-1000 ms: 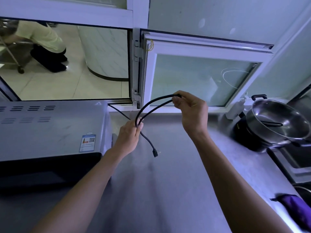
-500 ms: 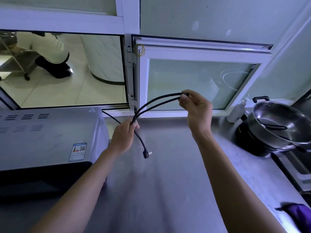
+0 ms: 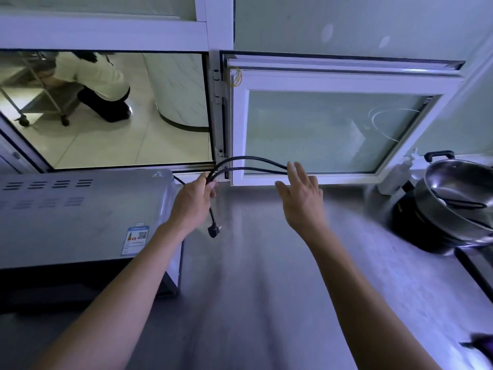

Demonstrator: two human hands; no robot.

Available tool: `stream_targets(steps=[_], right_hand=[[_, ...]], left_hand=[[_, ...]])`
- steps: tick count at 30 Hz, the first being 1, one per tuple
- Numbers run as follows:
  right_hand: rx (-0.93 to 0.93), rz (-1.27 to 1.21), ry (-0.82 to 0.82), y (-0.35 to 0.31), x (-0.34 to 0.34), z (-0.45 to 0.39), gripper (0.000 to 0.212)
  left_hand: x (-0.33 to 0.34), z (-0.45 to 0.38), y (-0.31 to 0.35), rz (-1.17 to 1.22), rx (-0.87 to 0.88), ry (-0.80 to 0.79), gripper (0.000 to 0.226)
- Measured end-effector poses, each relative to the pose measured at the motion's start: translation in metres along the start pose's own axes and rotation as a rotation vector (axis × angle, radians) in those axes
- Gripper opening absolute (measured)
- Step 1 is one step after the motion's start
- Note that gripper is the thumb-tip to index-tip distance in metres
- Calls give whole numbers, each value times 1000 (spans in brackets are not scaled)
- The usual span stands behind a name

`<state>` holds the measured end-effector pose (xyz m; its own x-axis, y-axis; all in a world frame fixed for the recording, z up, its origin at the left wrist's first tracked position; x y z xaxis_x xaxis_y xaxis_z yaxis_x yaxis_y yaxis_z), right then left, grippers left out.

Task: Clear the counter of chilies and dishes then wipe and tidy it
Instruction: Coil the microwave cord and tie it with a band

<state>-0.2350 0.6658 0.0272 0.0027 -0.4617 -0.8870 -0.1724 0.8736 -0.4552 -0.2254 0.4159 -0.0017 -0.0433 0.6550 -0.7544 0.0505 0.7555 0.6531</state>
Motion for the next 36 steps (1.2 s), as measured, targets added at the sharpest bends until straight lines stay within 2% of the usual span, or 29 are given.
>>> stream_targets(steps=[4,8,12,16,23,31,33,36], right_hand=[[-131,38,65,-13,-2,0,50],[-345,17,17,-31,11,4,44],[-444,-10,-54,-39,31,7,39],[-467,-69,-92,-38,42,8,37],[-461,-115,-120,-33,46,1,26],[-510,-200,-195,-29,50,-2,28],[-547,-207,-209,-31,50,-2,20],[-486,-214,-186,-32,51,-6,13]], left_hand=[[1,5,0,-91,72,-55,16],[7,7,2,-92,123,-82,14],[13,11,5,-23,132,-127,16],[18,15,2,32,118,-157,11],[24,25,1,63,172,-144,25],[19,21,-4,-55,311,-172,18],[18,20,-3,-17,315,-165,21],[19,17,-1,98,243,-172,25]])
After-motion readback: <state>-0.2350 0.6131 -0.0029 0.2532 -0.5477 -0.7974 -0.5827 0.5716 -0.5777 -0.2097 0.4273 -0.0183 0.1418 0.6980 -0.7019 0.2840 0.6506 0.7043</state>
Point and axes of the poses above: each hand's wrist, its own z-axis away from the middle knuckle, its own x-axis out of the palm, y = z × x, the point moved 2 cm from there along -z, towards the middle knuckle, and after that the axes turned 11 degrees about -y, right-handed, at the moved point
